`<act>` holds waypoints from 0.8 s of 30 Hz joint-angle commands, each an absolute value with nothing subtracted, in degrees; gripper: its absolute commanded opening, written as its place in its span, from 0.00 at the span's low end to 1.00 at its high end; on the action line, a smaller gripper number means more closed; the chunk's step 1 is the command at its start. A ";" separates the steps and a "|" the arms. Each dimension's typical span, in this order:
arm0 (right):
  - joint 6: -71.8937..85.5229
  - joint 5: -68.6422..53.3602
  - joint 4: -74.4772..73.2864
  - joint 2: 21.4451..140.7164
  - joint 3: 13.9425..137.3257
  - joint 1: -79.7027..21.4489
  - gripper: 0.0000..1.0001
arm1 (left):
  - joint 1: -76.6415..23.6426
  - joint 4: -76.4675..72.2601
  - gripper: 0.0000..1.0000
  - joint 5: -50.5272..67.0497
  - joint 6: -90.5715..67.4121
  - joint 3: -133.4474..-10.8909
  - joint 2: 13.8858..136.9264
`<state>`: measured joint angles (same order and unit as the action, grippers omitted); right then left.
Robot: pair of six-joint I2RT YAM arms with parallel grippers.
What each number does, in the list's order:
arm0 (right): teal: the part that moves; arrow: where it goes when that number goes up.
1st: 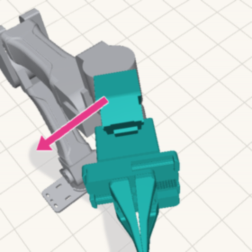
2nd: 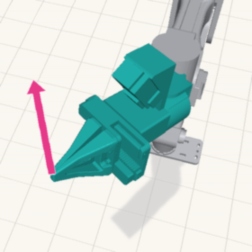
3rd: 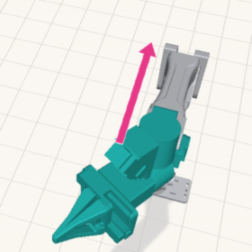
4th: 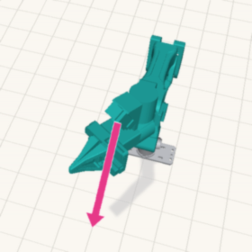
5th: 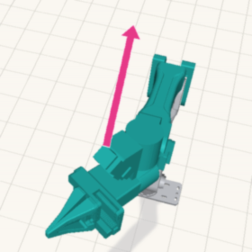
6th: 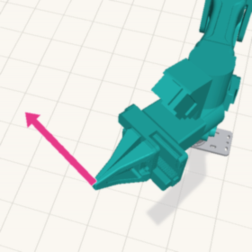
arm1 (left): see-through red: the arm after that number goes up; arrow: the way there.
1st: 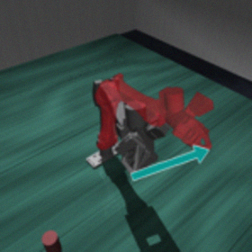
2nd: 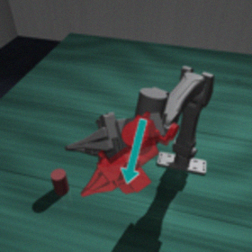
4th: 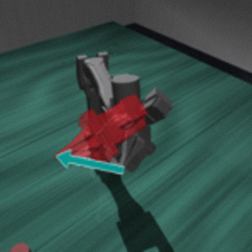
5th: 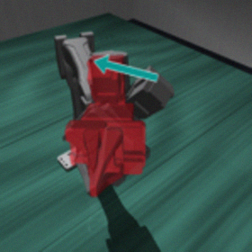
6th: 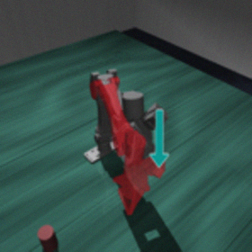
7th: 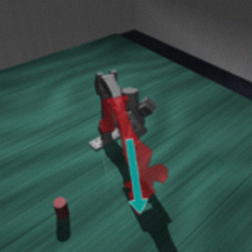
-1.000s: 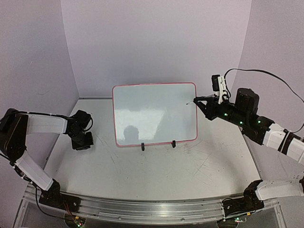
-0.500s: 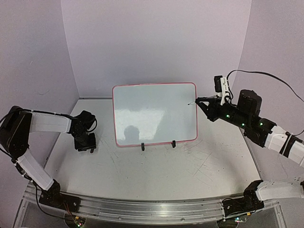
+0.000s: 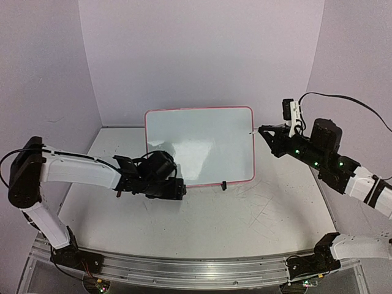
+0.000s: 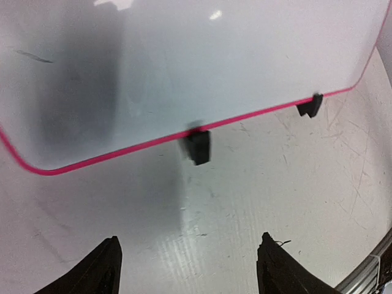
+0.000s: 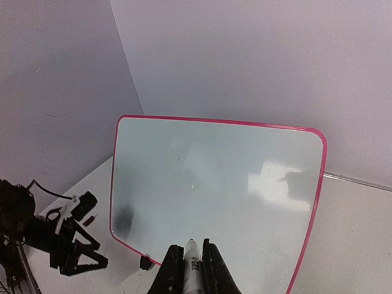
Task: Write a sentence on the whiteboard
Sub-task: Move the whiteboard stand to the center of the board.
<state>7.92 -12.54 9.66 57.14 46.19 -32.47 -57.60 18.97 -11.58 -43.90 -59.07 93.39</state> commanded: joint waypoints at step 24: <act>8.10 -3.61 7.07 45.97 44.26 -32.70 0.00 | -60.00 4.75 0.85 -9.09 -37.92 -81.80 123.83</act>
<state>8.19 -5.53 5.90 47.09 44.86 -32.47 -59.08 10.12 -12.11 -40.07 -76.91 120.08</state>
